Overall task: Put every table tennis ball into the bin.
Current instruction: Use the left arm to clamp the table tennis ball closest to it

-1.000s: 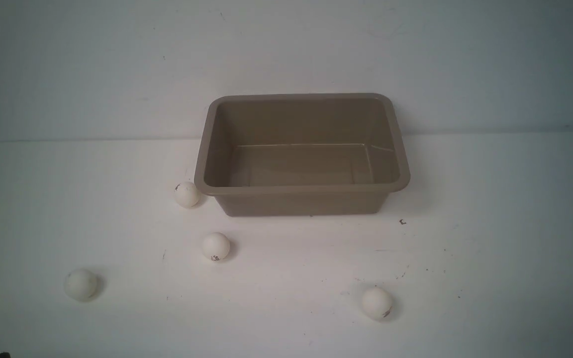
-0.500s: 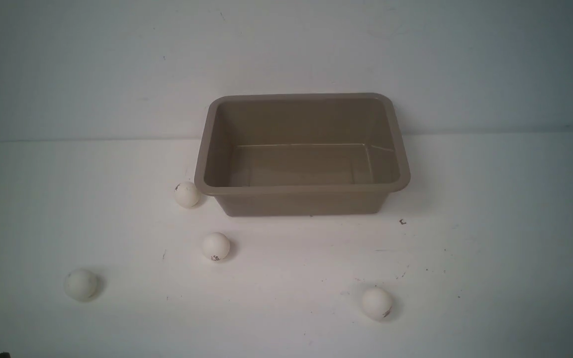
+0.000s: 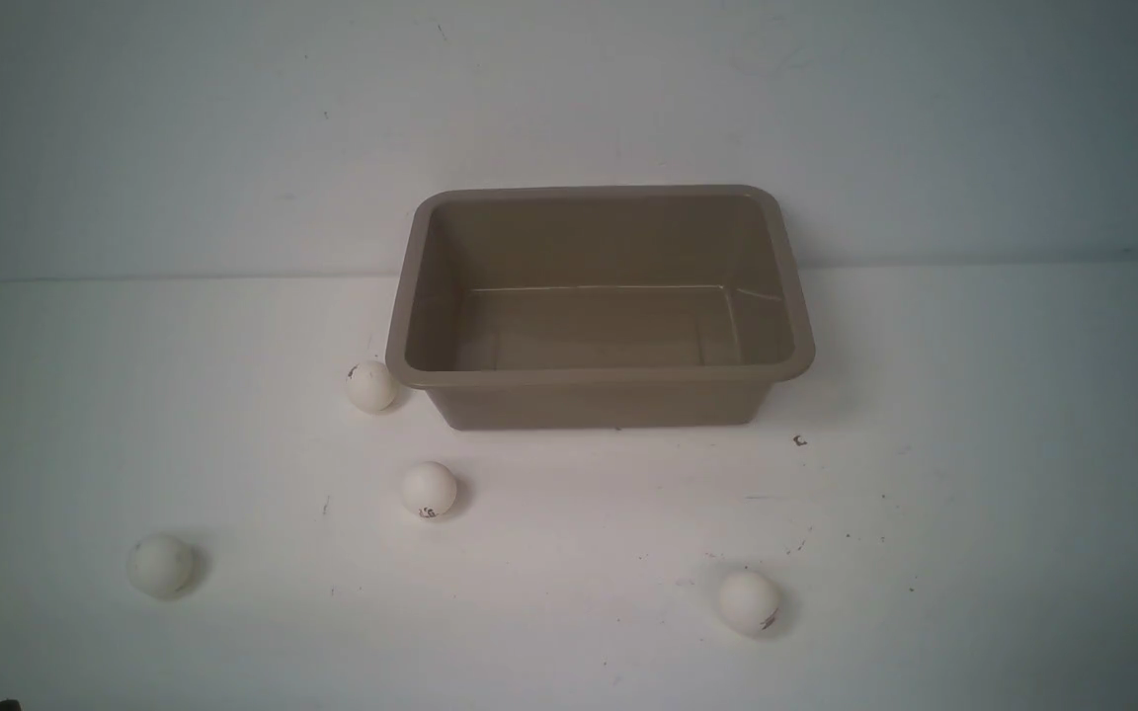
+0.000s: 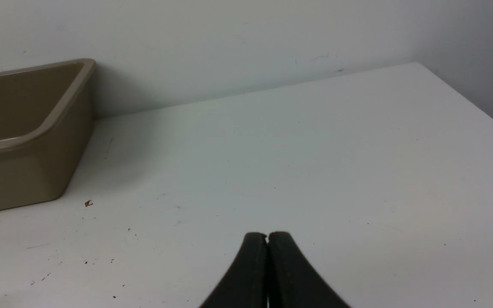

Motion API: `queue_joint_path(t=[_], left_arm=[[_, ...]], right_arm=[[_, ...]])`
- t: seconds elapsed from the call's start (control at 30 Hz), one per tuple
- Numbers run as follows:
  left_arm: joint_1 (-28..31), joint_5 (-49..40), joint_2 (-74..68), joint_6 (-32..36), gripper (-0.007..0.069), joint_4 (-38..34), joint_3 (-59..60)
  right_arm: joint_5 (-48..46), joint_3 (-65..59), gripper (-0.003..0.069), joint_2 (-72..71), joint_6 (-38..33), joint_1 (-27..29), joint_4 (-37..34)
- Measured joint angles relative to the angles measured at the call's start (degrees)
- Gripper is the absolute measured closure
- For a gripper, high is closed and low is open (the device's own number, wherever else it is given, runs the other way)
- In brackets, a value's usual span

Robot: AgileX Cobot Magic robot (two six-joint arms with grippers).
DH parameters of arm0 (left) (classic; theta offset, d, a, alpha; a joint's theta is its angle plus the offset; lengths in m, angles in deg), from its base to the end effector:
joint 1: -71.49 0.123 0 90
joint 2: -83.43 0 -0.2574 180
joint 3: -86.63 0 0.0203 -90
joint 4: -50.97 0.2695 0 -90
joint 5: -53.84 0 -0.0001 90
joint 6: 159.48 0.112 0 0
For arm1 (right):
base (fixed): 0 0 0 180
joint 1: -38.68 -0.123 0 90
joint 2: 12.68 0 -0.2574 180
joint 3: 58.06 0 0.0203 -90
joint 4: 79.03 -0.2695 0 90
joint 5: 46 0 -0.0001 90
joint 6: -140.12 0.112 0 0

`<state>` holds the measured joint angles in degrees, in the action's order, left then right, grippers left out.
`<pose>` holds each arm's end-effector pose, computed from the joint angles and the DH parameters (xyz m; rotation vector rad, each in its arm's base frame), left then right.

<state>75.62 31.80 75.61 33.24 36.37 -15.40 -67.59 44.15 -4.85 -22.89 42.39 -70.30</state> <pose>0.1192 -0.0020 0.1650 -0.0160 1.8695 -0.0491 0.1184 -0.0140 0.1661 0.2428 1.8509 0.0100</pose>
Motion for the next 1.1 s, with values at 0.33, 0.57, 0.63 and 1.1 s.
queue_joint_path(t=[0.33,0.57,0.63,1.1], left_arm=[[0.0,0.0,0.0,-0.34,0.0629,-1.37,0.0],[0.0,-0.01,0.0,-3.84,0.0629,-20.09,0.0],[0.0,0.04,0.0,-3.89,0.0629,-27.99,0.0],[0.0,4.06,0.0,1.26,0.0629,-57.73,0.0]], right_arm=[[0.0,0.0,0.0675,0.0,0.0,0.0,0.0],[0.0,0.0,0.0675,0.0,0.0,0.0,0.0],[0.2,0.0,0.0675,0.0,0.24,-0.05,-1.2],[26.18,-0.25,0.0675,0.0,3.06,-0.3,-27.5]])
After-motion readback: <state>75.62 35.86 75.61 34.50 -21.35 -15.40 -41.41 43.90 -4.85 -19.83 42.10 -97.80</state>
